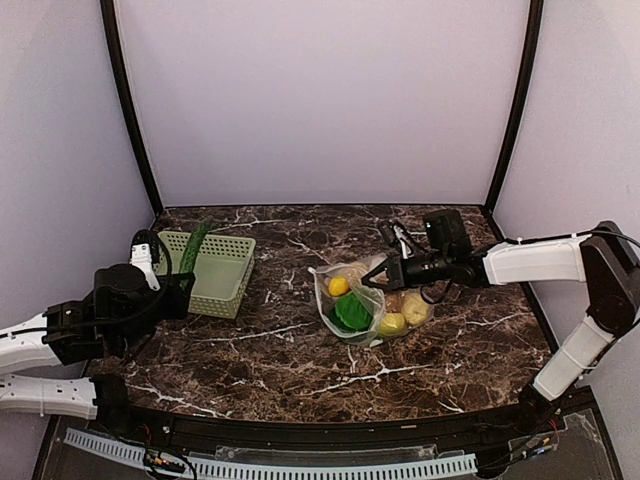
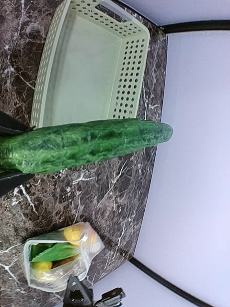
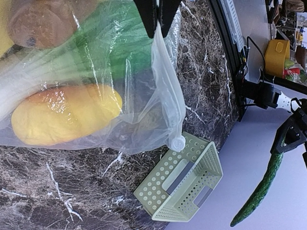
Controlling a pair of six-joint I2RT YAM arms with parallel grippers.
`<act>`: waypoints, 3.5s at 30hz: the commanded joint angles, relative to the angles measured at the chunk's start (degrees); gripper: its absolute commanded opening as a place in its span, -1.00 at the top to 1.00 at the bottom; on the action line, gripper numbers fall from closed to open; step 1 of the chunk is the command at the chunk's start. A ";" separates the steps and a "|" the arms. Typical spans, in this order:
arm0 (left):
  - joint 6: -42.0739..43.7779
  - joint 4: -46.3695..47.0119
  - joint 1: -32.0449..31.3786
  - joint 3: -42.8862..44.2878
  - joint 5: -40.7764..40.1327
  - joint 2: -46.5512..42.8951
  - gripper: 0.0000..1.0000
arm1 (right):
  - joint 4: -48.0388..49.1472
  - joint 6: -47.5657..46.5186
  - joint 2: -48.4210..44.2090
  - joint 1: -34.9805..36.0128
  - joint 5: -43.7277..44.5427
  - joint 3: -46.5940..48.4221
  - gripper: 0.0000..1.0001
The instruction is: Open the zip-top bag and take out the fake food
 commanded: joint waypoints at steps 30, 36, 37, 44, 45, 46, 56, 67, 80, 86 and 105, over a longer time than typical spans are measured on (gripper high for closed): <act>-47.17 -27.47 25.38 36.61 3.48 50.28 0.98 | 2.75 -1.81 2.91 -0.38 -2.16 1.59 1.00; -44.86 -23.71 28.75 37.85 4.79 56.72 0.89 | 2.63 -1.90 3.55 -0.44 -2.50 2.24 1.00; -44.28 -22.36 29.24 38.28 4.62 57.81 0.87 | 2.52 -1.88 3.52 -0.44 -2.56 2.35 1.00; -34.98 -13.11 30.14 40.40 3.75 62.96 0.61 | 1.72 -2.16 3.73 -0.44 -3.15 3.54 1.00; -33.94 -10.36 30.35 40.26 4.34 63.28 0.54 | 1.60 -2.24 3.76 -0.43 -3.15 3.69 1.00; -31.79 -8.93 30.55 40.13 4.89 63.76 0.50 | 1.51 -2.25 3.76 -0.47 -3.15 3.68 1.00; -18.92 8.85 31.45 36.01 12.04 60.85 -0.34 | 0.16 -2.77 2.64 -0.45 -2.30 3.72 1.00; 11.34 33.13 29.07 19.24 36.94 46.08 -0.44 | -0.89 -2.36 1.09 -0.43 -2.63 4.21 1.00; 25.44 44.04 12.39 16.14 50.03 54.23 -0.24 | -1.44 -1.32 -2.30 -0.31 -3.43 3.21 1.00; 27.17 42.30 7.40 23.63 47.92 62.70 -0.17 | -0.33 -0.54 -2.34 0.09 -3.95 2.69 1.00; 33.47 38.14 7.28 37.18 38.15 76.78 0.10 | -1.97 -1.36 -1.52 -0.03 -1.52 5.81 1.00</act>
